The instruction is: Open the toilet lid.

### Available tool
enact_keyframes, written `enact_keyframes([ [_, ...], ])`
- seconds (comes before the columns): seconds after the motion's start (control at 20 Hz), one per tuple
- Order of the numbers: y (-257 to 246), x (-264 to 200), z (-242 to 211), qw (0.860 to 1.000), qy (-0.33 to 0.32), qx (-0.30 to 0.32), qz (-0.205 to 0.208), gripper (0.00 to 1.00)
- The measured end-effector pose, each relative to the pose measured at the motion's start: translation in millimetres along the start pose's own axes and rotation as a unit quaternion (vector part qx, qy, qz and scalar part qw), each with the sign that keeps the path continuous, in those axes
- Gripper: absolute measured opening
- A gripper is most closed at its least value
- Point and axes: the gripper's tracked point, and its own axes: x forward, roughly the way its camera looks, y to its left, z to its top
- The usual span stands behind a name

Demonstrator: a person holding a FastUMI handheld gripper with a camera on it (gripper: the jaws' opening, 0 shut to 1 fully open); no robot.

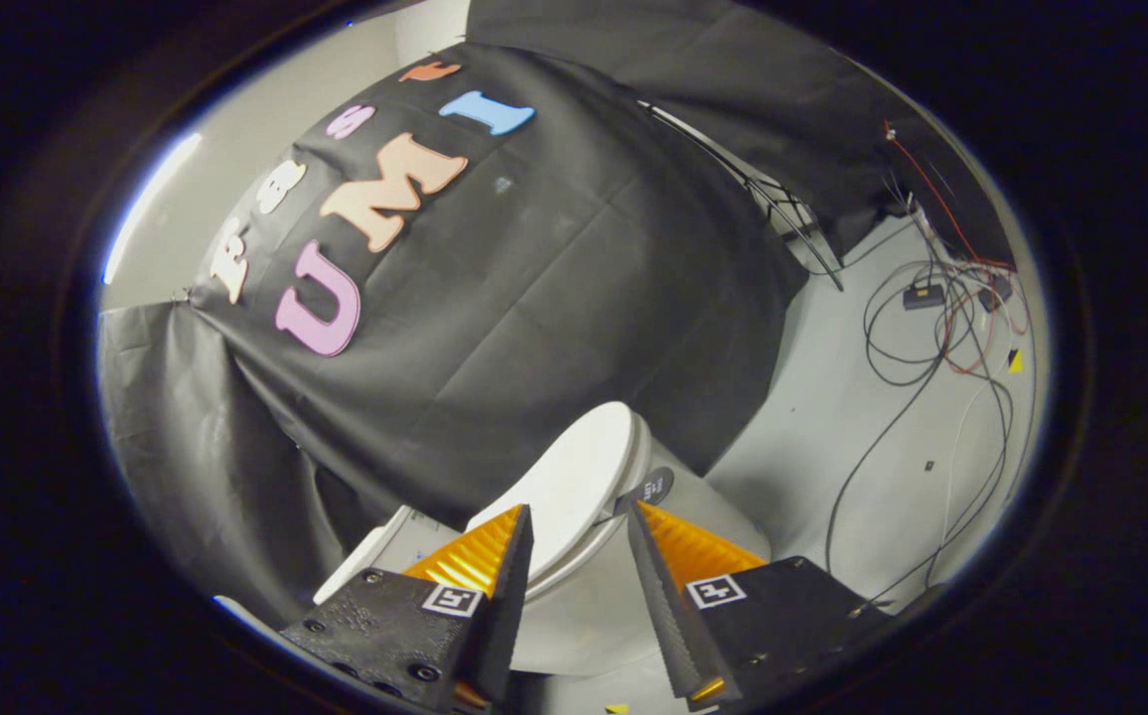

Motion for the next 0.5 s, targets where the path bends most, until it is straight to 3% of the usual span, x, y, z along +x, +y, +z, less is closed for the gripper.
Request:
enact_keyframes([
  [0.5, 10, 48, -24, 0.994, -0.021, 0.108, 0.02, 0.6],
])
